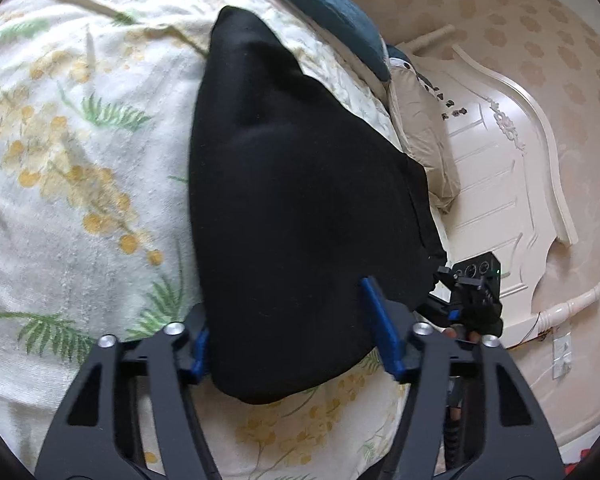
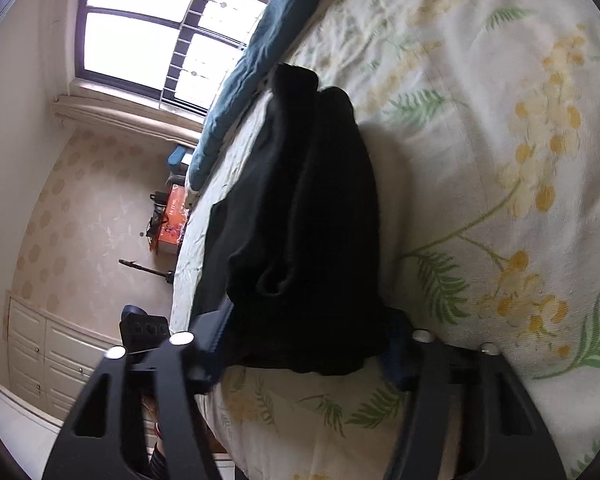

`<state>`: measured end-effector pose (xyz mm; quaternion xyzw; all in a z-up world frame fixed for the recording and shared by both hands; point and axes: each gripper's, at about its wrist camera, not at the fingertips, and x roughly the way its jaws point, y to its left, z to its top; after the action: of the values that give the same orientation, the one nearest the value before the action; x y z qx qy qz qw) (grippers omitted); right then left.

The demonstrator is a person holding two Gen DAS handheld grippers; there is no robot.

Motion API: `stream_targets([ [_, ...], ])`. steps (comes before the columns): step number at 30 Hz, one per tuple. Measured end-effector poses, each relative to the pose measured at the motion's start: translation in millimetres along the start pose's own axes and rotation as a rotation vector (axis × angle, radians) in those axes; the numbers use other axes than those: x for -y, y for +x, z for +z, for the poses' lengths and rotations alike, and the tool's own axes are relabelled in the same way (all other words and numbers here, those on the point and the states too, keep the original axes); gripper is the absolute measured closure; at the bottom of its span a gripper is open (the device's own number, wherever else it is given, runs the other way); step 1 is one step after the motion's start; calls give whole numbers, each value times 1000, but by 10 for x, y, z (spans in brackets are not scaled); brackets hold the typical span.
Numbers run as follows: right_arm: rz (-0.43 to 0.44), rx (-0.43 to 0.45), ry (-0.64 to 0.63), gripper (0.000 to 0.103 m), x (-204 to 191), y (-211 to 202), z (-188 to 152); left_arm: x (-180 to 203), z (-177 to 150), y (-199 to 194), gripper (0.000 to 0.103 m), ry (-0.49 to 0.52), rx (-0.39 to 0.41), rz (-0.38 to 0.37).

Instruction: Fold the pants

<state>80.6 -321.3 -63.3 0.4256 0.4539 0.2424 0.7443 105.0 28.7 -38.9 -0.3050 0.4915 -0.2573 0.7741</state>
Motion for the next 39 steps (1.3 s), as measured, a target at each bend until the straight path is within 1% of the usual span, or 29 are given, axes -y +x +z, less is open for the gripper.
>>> stream_targets([
  [1,11,1,4,55,13,-9,-10,-22,5,-9,51,-10,-1,-7],
  [3,40,2,18,61,48,-20,-19,-55,6,-24,56,-28,-3,-18],
  [4,51,1,22,62,55,-25,-22,-60,3,-28,59,-31,-3,-20],
  [7,59,5,15,65,29,-43,-42,-85,-5,-53,64,-40,2,-30],
  [9,66,7,18,67,16,-57,-23,-89,-13,-65,66,-50,4,-37],
  [10,68,10,15,67,1,-69,-21,-89,-16,-66,66,-50,6,-34],
  [14,71,17,9,69,-20,-139,-25,-5,-48,-100,66,-16,19,14],
  [21,74,17,15,70,-19,-168,-57,106,-118,-169,66,15,36,69],
  [29,88,9,28,70,-7,-191,-143,124,-244,-262,66,32,44,86],
  [39,93,-1,30,70,6,-228,-220,97,-368,-340,66,32,51,86],
])
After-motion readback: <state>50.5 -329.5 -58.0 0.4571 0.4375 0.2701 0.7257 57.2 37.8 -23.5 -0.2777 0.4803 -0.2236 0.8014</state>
